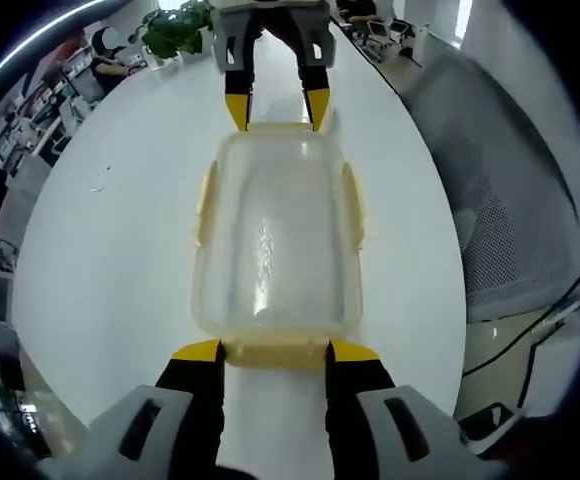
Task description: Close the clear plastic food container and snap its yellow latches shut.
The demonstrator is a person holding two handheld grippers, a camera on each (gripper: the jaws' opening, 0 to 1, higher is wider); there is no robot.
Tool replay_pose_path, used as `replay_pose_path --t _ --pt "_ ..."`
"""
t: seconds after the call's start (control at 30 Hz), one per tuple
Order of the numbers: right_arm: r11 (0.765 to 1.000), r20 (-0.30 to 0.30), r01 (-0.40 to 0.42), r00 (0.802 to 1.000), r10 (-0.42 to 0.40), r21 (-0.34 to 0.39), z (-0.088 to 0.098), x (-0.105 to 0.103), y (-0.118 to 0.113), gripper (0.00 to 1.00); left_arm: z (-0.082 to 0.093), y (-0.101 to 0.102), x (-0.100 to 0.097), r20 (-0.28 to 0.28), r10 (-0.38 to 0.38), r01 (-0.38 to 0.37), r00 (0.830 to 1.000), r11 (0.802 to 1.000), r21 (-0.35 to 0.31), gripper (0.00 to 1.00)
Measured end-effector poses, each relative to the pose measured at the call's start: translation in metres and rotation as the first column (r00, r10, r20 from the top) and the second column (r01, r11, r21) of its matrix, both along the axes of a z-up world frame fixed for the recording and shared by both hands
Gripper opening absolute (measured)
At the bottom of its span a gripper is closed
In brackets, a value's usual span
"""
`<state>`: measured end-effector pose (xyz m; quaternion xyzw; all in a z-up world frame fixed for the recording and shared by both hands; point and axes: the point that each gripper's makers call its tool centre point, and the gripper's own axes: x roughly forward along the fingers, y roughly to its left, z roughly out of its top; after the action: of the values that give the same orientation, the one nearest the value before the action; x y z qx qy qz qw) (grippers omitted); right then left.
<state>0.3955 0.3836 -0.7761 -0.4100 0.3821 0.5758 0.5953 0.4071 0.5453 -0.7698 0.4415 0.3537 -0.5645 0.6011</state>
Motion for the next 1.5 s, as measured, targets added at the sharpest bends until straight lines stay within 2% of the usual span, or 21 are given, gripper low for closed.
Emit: replay_pose_path --t 0.37,0.6,1.27,1.5 --pt "1.0 0.0 0.022 1.0 -0.022 -0.004 0.008 -0.003 -0.015 0.37 0.011 -0.017 0.001 0.017 -0.029 0.029 0.999 1.0 0.004 0.38" --pt "0.999 0.005 0.046 0.999 -0.046 -0.001 0.011 -0.005 -0.026 0.37 0.013 -0.026 0.002 0.016 -0.04 0.04 0.999 0.999 0.001 0.38" --pt "0.992 0.017 0.127 0.992 -0.126 -0.01 0.017 -0.013 -0.077 0.38 0.016 -0.079 0.004 0.025 -0.108 0.109 0.994 0.994 -0.015 0.38" --pt "0.989 0.015 0.148 0.989 -0.148 -0.014 0.013 -0.019 -0.091 0.38 0.013 -0.094 0.002 0.027 -0.133 0.133 0.991 0.991 -0.018 0.38"
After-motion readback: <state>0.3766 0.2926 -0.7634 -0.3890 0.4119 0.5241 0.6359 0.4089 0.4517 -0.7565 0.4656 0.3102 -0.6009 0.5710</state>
